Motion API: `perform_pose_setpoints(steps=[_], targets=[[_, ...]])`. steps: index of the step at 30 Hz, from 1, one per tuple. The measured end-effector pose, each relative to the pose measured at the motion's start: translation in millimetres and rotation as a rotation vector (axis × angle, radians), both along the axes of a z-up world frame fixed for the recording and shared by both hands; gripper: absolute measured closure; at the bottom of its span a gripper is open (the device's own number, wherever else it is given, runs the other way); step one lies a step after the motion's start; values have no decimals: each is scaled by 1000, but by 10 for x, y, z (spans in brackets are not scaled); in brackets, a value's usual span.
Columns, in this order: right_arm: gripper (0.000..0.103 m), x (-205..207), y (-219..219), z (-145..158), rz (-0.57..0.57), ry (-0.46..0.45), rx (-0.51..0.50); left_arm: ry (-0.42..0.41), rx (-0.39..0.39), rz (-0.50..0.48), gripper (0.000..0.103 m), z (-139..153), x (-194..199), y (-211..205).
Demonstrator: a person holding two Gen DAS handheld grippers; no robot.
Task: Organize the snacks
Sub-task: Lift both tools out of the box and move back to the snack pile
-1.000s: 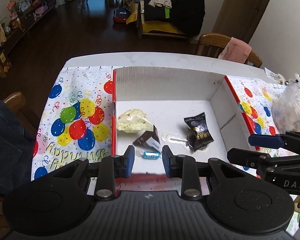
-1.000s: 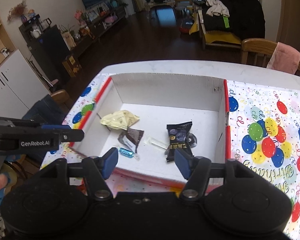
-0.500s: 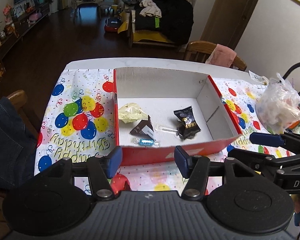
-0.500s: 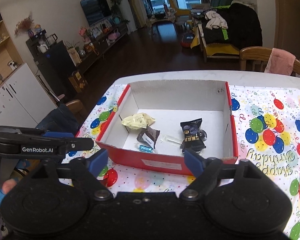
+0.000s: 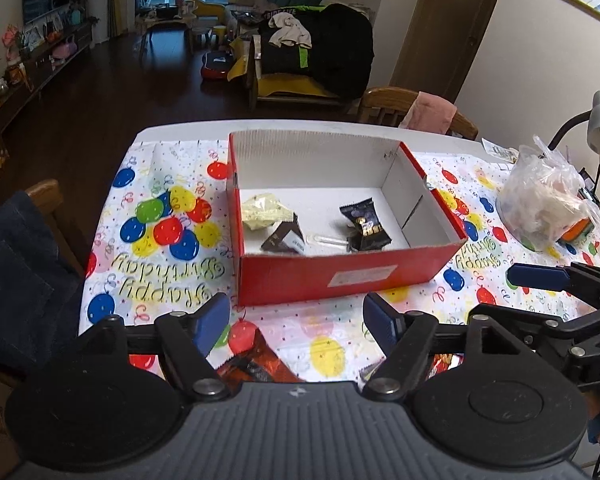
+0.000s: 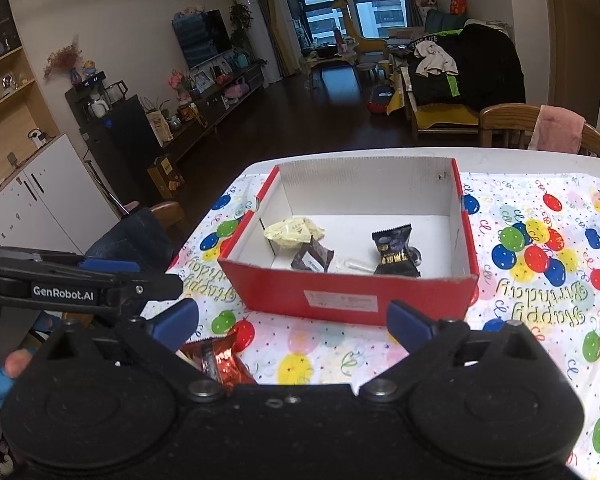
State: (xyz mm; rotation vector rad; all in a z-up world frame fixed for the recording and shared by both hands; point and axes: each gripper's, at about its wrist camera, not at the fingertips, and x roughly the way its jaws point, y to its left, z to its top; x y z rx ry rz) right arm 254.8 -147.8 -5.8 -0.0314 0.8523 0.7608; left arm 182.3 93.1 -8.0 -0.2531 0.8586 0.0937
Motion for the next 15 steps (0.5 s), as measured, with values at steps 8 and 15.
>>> perform_pose_setpoints(steps=[8,15], targets=[[2,-184,-96,-210,3,-16,-62,26,-7,41,21,-266,-194,17],[2,-350,-276,-495,-8,17,-130,134,-54,125,21,-611,-115,59]])
